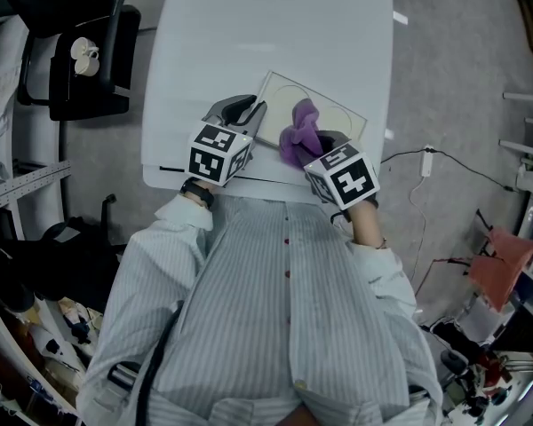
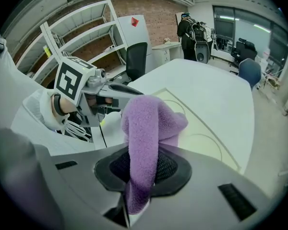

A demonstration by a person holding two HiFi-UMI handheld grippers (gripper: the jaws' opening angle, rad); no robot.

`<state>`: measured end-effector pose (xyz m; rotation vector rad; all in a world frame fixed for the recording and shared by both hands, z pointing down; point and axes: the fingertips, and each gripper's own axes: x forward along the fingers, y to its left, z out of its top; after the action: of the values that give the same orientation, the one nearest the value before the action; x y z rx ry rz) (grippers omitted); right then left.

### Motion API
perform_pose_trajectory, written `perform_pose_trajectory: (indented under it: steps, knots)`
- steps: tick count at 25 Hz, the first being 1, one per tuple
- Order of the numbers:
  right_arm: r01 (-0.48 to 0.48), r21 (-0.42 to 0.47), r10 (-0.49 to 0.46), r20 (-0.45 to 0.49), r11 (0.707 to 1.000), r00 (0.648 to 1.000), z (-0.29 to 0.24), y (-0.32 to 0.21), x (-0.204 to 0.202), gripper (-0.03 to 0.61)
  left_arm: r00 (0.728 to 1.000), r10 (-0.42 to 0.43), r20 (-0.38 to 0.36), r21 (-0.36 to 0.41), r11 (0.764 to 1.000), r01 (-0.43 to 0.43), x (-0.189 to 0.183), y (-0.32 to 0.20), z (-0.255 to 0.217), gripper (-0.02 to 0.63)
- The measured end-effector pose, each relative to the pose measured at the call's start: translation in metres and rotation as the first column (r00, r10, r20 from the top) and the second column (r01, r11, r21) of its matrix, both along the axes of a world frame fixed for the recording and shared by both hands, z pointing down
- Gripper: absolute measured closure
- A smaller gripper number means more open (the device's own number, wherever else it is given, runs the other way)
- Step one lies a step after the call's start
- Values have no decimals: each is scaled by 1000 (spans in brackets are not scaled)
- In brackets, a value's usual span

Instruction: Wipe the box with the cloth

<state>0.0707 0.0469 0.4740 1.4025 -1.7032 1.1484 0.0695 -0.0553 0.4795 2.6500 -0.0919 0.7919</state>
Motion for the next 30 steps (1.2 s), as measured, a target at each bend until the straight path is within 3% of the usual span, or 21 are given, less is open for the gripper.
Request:
perform_pose_trajectory:
  steps: [15,23,27,30]
  knots:
    - [-97,-91,93,-49,991,995,1,82,46,512,1000,-25,2,14,1000,25,2,-1,1,551]
    - [-132,-37,133,45,991,990,-5,92,49,512,999,-47,6,24,999,47,2,-1,1,551]
    - [-128,34,120,164,991,979,-19,88,47,512,998,-55,3,25,998,55,2,-1,1,551]
    - [-126,112,104,188,986,977,-42,75,53,512,998,-57,0,27,998,57,2,-1,0,551]
